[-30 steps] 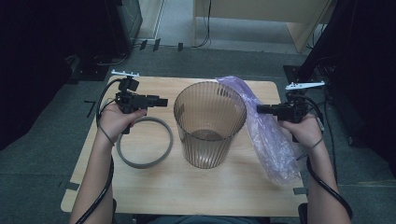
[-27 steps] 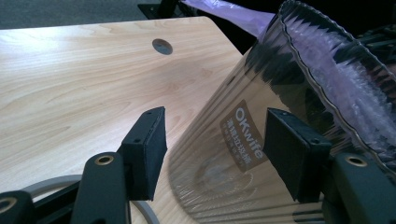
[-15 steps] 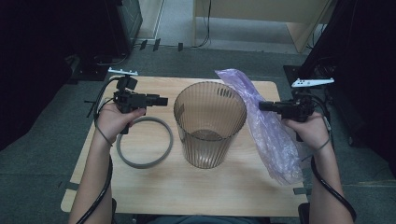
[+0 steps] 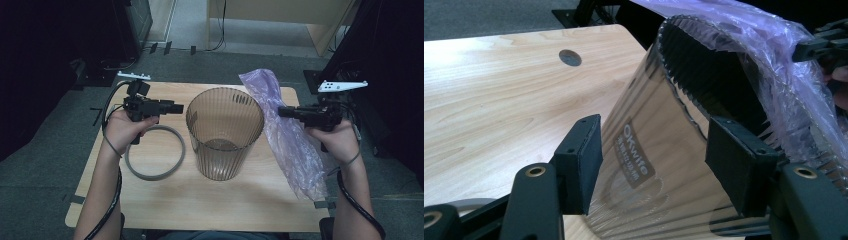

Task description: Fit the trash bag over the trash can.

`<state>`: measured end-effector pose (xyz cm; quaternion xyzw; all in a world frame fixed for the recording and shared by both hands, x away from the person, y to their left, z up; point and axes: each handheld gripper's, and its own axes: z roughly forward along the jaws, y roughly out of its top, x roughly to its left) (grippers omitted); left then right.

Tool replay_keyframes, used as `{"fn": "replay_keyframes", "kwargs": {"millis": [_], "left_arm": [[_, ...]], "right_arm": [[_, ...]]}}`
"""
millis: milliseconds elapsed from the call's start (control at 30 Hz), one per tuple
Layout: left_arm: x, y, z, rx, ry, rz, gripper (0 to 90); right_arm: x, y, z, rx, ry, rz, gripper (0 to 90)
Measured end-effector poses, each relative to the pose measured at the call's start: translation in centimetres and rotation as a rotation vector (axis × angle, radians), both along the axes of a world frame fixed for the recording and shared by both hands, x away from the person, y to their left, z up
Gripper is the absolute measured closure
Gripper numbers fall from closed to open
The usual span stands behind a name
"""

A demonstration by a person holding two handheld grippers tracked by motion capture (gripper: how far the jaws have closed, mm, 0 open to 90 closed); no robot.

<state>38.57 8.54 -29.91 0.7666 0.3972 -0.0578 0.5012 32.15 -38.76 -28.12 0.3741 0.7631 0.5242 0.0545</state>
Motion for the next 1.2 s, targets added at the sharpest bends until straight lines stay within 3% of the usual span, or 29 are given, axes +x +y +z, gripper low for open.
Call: {"fn": "replay_keyframes", "kwargs": {"millis": [367,667,1200], "left_arm": [[-0.5,-0.6,0.4,-0.003,-0.012,-0.018,38.8],[-1.1,-1.4,1.1,-0.01,-0.02,-0.049,38.8],[-2.5,-3.1,2.4,-0.017,-0.068,-0.092,39.2]], "right_arm": [[-1.6,0.5,1.9,0.001,-0.058,0.028,88.3],[-2.9,1.1,3.3,0.058,-0.087,0.084,88.2],[-2.9,5.5,2.7,0.087,-0.036,0.244,87.9]]}}
